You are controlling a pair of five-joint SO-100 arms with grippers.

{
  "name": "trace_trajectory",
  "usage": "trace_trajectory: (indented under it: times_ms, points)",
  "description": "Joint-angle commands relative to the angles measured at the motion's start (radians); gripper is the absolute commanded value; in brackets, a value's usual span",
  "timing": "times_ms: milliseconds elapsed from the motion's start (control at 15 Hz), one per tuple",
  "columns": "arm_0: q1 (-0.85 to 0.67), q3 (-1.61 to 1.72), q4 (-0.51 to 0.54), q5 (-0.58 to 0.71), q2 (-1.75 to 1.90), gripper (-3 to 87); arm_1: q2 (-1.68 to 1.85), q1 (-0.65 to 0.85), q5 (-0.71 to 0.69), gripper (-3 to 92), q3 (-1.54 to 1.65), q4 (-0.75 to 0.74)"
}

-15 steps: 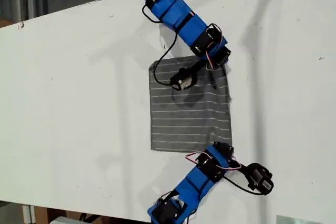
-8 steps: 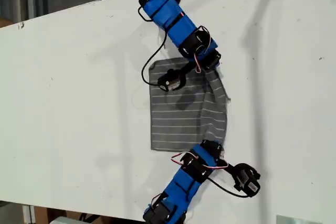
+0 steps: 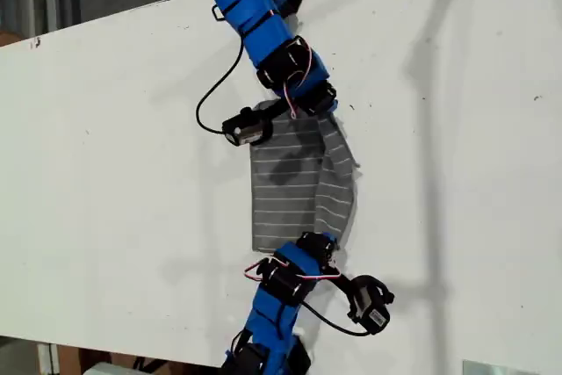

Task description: Grasp corners of a square towel and fold twice.

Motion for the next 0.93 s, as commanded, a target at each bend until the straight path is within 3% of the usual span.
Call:
trace_trajectory:
  times_ms: [0,400,867]
  points:
    - [-0.092,0.020,0.012,0.083,0.110,-0.4,0.121,0.074,-0.055,-0.1,0.023,0.011]
    - [-0.287,0.164,0.006,0.225,0.201,-0.4,0.227,0.233,-0.135,-0.1,0.143,0.015]
    - [-0.534,0.617,-0.133,0.356,0.505,-0.4,0.376,0.446,-0.250,-0.1,0.313,-0.009]
